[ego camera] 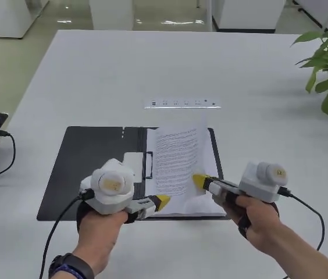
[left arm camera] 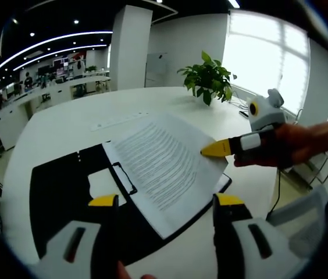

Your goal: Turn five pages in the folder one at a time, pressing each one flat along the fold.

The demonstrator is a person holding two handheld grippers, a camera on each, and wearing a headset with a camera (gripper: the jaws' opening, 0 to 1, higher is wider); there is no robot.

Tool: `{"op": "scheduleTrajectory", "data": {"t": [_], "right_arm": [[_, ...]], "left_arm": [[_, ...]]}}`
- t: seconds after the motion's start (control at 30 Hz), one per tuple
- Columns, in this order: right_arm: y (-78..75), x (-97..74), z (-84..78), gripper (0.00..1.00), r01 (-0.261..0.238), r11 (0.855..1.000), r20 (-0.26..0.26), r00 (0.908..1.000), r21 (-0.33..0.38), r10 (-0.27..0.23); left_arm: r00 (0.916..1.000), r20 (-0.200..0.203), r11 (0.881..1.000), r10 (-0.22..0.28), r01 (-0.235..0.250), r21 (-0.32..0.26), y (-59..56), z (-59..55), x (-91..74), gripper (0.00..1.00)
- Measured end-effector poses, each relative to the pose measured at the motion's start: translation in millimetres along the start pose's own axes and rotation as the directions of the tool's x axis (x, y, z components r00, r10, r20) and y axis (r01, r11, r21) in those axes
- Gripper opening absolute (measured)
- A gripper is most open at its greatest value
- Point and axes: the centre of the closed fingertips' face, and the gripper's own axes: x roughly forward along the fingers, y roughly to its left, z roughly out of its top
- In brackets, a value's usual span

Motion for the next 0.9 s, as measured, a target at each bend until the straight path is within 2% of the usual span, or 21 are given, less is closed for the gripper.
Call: {"op": "scheduleTrajectory", "data": {"t": [0.2, 0.47, 0.63, 0.9], "right_arm": [[13.0, 5.9, 3.0, 0.0, -0.021, 1.0, 0.005, 0.9998, -0.018, 0.021], [30.4, 16.8, 2.3, 0.0, -0.041, 0.999, 0.002, 0.9991, -0.034, 0.041], [38.2, 20.2, -0.4, 0.0, -0.05, 0.997, -0.014, 0.9987, -0.058, 0.05], [48.0, 29.3, -4.6, 0.0, -0.057, 0.997, -0.015, 0.9983, -0.059, 0.057]], "left_arm": [[0.9999, 0.011, 1.0, 0.004, -0.004, 0.006, 5.5, 0.9, -10.1, 0.66], [0.9991, 0.026, 0.999, 0.032, -0.032, -0.012, 23.3, -2.5, -29.5, 0.67], [0.9986, 0.025, 0.999, 0.047, -0.047, -0.006, 36.0, -10.2, -46.2, 0.67], [0.9966, 0.009, 0.996, 0.082, -0.082, -0.024, 56.3, -30.4, -71.8, 0.67]]}}
